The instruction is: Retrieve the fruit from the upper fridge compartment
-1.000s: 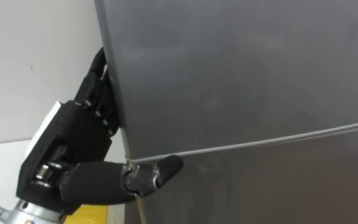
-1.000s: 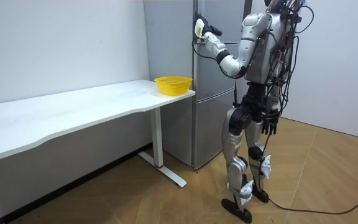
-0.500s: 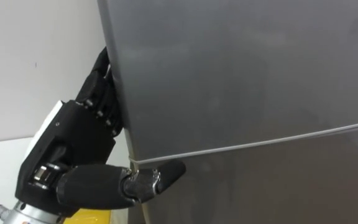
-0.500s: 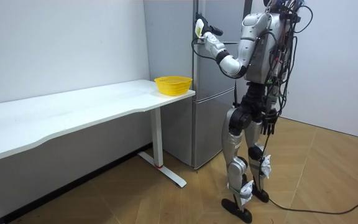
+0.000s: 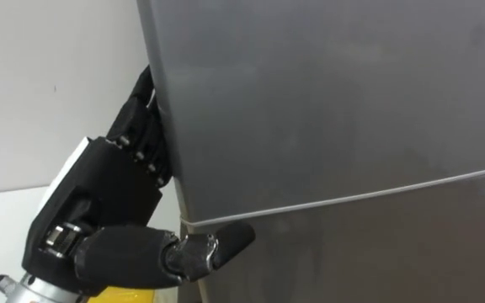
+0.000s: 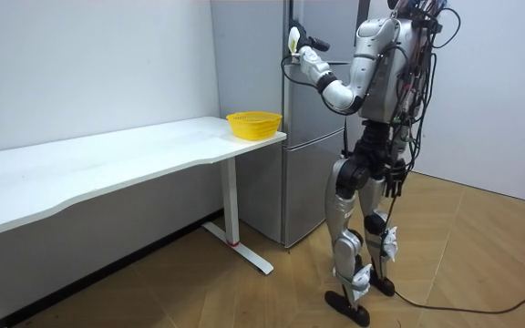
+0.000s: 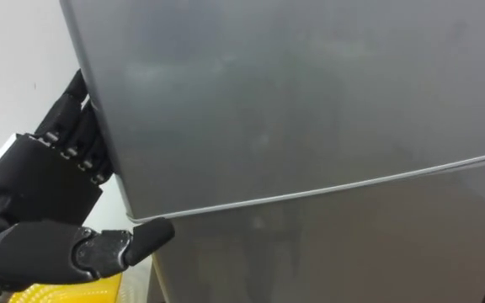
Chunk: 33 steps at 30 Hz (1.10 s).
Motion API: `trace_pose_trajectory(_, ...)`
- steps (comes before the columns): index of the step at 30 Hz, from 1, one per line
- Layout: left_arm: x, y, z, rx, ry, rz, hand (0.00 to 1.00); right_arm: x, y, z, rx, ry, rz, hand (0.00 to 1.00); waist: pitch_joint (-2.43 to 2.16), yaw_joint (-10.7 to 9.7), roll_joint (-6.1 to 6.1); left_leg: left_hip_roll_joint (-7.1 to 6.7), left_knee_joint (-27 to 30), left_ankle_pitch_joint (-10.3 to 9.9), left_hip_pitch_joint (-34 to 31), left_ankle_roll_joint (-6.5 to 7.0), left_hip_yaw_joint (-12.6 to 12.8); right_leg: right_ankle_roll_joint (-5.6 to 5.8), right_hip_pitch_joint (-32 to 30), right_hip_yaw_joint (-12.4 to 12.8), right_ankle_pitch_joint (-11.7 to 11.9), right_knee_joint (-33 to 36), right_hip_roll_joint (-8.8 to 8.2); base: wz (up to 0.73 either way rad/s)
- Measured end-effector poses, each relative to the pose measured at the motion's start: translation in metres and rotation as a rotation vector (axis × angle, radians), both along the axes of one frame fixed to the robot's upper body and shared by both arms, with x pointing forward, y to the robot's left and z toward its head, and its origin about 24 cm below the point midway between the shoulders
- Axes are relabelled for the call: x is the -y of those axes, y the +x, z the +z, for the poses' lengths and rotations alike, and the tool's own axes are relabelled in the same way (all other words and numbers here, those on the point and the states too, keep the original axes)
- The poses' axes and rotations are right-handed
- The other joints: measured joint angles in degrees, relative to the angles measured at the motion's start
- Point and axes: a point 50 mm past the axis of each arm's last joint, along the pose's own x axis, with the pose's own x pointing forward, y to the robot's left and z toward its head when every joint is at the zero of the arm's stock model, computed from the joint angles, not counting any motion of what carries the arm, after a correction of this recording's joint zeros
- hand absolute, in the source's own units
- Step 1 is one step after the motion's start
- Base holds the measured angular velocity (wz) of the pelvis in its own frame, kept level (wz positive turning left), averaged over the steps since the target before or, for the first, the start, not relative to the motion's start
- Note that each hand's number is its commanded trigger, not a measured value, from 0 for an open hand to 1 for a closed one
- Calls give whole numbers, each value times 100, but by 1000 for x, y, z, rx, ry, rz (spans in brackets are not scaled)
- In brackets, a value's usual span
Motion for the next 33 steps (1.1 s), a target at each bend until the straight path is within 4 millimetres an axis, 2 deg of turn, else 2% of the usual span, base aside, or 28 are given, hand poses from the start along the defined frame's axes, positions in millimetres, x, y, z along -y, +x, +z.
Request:
trace_pose_trajectory(5,0,-1,1,-5,-41,-37,0,5,-4,1,-4,-10,-2,0,4,-18,19,-5,11,-2,-32,39,39,21,-23,98,23,2,-4,0)
trace_pose_trajectory(8,1,-1,2,-1,-64,-59,0,6,-8,1,-14,-15,-10,0,4,-97,33,-8,34,-4,-29,43,74,31,-11,129,41,1,-12,0)
trace_pose_trajectory(14,-1,-4,6,48,-103,-74,0,13,-25,4,-31,-29,-117,0,-4,-156,145,5,95,-59,-26,132,283,79,-21,278,70,3,-26,-6)
trace_pose_trajectory(19,0,-4,6,56,-100,-82,0,15,-31,5,-42,-27,-159,0,-3,-174,152,12,93,-91,65,185,450,128,2,403,106,14,-30,-15)
trace_pose_trajectory(22,1,-5,7,64,-92,-96,0,15,-34,4,-71,-25,-169,0,-6,-303,118,-1,98,-99,73,215,471,154,-5,414,155,20,-48,-4)
trace_pose_trajectory(26,5,-6,7,75,-87,-143,0,15,-33,4,-74,-19,-182,0,-12,-327,73,4,129,-132,57,269,555,194,-23,435,212,15,-57,-14)
trace_pose_trajectory(33,22,-10,6,92,-98,-313,0,24,-31,7,-61,-45,-242,0,-2,-502,-16,-4,201,-179,20,395,600,222,-40,581,406,19,-56,-3)
